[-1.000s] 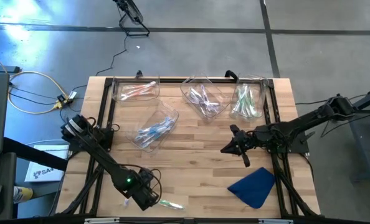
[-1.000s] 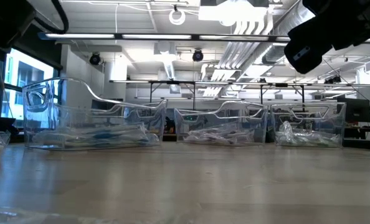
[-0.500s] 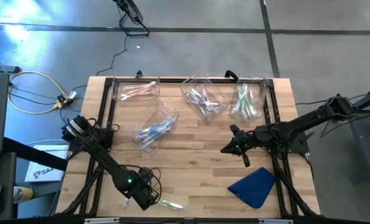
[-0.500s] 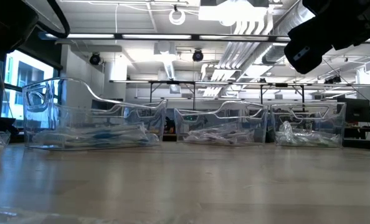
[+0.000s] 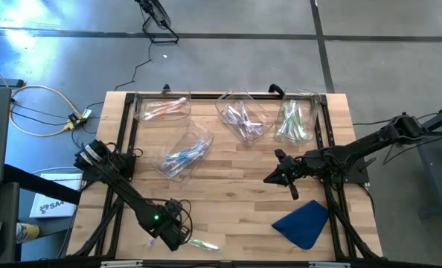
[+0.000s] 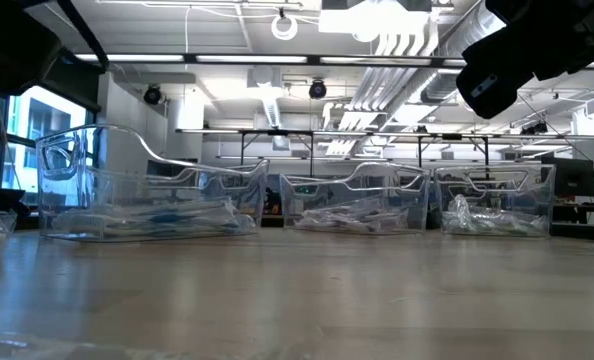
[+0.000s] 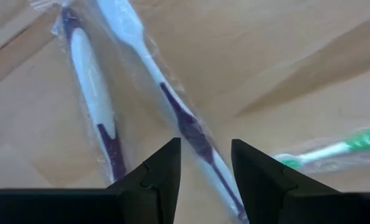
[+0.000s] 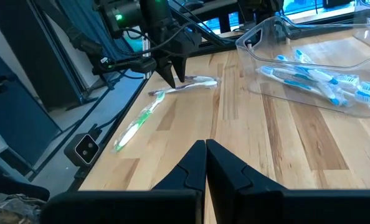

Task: Pick & Place Toothbrushes
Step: Put the purple toothbrush into the top center transparent bin

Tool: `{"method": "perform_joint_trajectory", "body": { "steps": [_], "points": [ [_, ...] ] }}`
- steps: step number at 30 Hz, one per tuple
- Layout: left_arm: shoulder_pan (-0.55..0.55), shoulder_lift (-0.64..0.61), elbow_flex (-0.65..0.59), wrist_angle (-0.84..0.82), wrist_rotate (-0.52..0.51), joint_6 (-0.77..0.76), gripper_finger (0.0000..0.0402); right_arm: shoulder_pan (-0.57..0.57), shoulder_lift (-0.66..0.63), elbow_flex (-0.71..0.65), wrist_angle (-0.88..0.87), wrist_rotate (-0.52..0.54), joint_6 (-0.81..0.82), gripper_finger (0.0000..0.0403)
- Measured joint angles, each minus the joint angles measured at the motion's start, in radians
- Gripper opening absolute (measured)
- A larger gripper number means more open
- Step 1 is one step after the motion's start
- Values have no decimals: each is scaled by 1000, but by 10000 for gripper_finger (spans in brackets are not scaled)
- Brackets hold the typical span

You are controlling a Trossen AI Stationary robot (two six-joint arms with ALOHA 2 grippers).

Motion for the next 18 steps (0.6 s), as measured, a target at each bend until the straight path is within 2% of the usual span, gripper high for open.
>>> {"method": "perform_joint_trajectory", "body": {
  "steps": [18],
  "points": [
    [0, 44, 0, 61, 16, 9, 135, 0, 0, 0, -7, 0, 0, 3]
  ]
}}
